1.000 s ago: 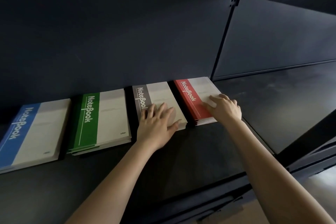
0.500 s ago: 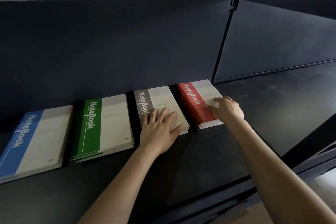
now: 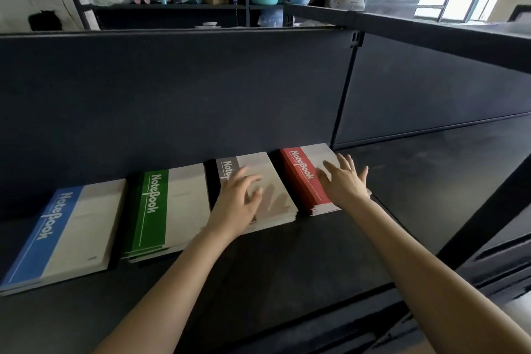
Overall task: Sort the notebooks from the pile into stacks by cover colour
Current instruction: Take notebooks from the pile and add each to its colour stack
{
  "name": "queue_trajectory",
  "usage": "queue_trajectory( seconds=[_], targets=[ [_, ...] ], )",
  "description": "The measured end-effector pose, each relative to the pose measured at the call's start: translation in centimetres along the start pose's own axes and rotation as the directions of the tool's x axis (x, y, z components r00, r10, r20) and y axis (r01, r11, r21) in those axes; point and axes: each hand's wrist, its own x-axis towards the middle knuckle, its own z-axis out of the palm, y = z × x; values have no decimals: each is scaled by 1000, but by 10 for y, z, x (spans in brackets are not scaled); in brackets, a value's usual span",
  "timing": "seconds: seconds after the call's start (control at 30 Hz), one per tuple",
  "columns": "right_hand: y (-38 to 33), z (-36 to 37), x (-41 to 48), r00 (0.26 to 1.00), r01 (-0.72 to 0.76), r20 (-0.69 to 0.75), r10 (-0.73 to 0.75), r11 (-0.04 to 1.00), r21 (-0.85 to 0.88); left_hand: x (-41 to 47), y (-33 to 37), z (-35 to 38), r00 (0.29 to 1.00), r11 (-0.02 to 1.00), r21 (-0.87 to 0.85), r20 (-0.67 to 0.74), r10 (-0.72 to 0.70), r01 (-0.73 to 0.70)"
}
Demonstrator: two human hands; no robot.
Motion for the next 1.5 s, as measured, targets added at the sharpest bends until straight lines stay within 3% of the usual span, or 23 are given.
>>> queue_trajectory(
  seconds=[0.2, 0.3, 0.6, 0.9, 1.1, 1.27, 1.5],
  targets=[
    [-86, -3, -26, 947, 313, -116, -298, 938, 145, -25, -34, -43, 992, 995, 100, -127, 2, 10],
    [-135, 7, -39, 897, 441, -76, -435, 872, 212, -49, -52, -65, 979, 996, 44, -196, -63, 73],
    [-282, 57, -98, 701, 659, 61, -710, 678, 326, -150, -121, -158, 883, 925, 116, -363, -299, 361],
    [-405, 89, -157, 490, 787, 93, -867, 485, 380, -257, -167, -235, 730, 783, 150, -498, -468, 604],
    [-472, 99, -197, 391, 810, 97, -915, 392, 436, -306, -192, -283, 655, 723, 132, -556, -512, 678],
    [-514, 107, -214, 353, 815, 102, -930, 359, 455, -327, -207, -310, 628, 720, 95, -576, -523, 688],
    [-562, 116, -220, 364, 808, 56, -930, 345, 477, -343, -235, -334, 609, 729, 49, -590, -531, 683]
  ],
)
